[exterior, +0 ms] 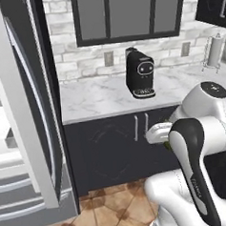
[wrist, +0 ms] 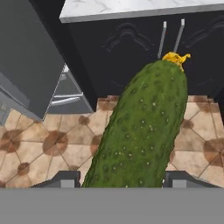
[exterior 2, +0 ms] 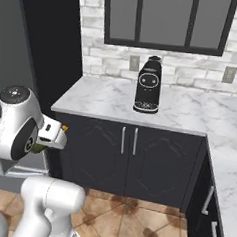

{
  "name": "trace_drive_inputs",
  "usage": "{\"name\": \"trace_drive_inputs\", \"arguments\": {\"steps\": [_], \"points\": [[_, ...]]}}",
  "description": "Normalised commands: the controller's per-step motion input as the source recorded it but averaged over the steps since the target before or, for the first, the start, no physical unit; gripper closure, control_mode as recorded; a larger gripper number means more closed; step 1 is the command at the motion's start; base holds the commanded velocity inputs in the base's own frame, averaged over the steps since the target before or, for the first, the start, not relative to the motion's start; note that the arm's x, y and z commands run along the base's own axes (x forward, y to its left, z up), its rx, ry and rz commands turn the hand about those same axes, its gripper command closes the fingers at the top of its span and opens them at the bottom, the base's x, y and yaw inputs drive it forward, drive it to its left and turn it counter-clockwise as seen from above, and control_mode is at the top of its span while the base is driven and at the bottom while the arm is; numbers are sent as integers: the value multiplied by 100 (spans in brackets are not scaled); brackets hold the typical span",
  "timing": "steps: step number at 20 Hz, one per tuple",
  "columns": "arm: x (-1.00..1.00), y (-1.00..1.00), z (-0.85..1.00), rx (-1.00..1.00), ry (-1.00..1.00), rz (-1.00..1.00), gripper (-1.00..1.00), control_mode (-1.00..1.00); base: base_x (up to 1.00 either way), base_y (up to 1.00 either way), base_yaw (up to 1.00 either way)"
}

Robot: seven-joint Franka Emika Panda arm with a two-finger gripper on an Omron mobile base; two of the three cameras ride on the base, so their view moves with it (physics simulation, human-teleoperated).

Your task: Place the liquor on the top shelf of the fridge to keep it out of children's reach, and place the broccoli and cucumber on lower shelves for easy access.

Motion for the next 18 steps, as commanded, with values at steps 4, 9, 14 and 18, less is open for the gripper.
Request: {"name": "trace_drive_inputs", "arguments": {"steps": [4, 9, 14, 18], "points": [[0, 0, 0, 0, 0, 0, 100, 100, -72, 0, 0], [0, 0, 0, 0, 0, 0, 100, 100, -56, 2, 0], [0, 0, 0, 0, 0, 0, 100, 100, -23, 29, 0], [0, 0, 0, 0, 0, 0, 100, 100, 0, 64, 0]]}}
